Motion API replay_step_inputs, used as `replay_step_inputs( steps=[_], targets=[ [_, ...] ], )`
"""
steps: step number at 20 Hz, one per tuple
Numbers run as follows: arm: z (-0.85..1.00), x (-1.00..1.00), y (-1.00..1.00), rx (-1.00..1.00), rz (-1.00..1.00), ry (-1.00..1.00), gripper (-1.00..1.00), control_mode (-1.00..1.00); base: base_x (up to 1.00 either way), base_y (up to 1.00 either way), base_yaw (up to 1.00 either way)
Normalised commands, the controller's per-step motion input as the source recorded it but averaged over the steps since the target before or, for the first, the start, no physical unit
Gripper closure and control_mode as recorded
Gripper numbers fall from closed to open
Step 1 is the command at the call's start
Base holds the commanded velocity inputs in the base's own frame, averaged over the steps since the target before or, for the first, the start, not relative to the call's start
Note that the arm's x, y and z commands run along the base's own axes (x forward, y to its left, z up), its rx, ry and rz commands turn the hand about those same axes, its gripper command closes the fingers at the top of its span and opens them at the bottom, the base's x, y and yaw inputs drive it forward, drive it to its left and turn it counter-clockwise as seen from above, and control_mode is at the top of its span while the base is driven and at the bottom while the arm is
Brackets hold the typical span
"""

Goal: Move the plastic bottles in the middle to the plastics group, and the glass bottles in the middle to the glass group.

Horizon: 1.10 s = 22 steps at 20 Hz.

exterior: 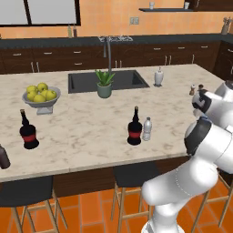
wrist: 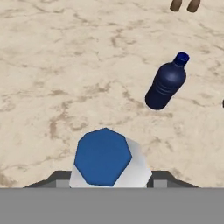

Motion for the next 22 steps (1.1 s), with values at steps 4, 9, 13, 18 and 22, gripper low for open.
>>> replay_step_inputs(
  steps=[4, 9, 13, 18, 22],
  targets=[
    [-0.07, 0.00, -0.56, 0.00, 0.05, -0.14, 1.00, -1.00, 0.00, 0.00, 0.00],
    [0.00, 0.00, -0.46, 0.00, 0.02, -0.13, 1.00, -1.00, 0.00, 0.00, 0.00],
    [-0.02, 0.00, -0.15, 0.00, 0.04, 0.05, 1.00, -1.00, 0.00, 0.00, 0.00],
    [-0.13, 0.00, 0.00, 0.00, 0.10, 0.03, 1.00, -1.00, 0.00, 0.00, 0.00],
    [-0.41, 0.02, 0.00, 0.01, 0.09, 0.00, 1.00, -1.00, 0.00, 0.00, 0.00]
  ],
)
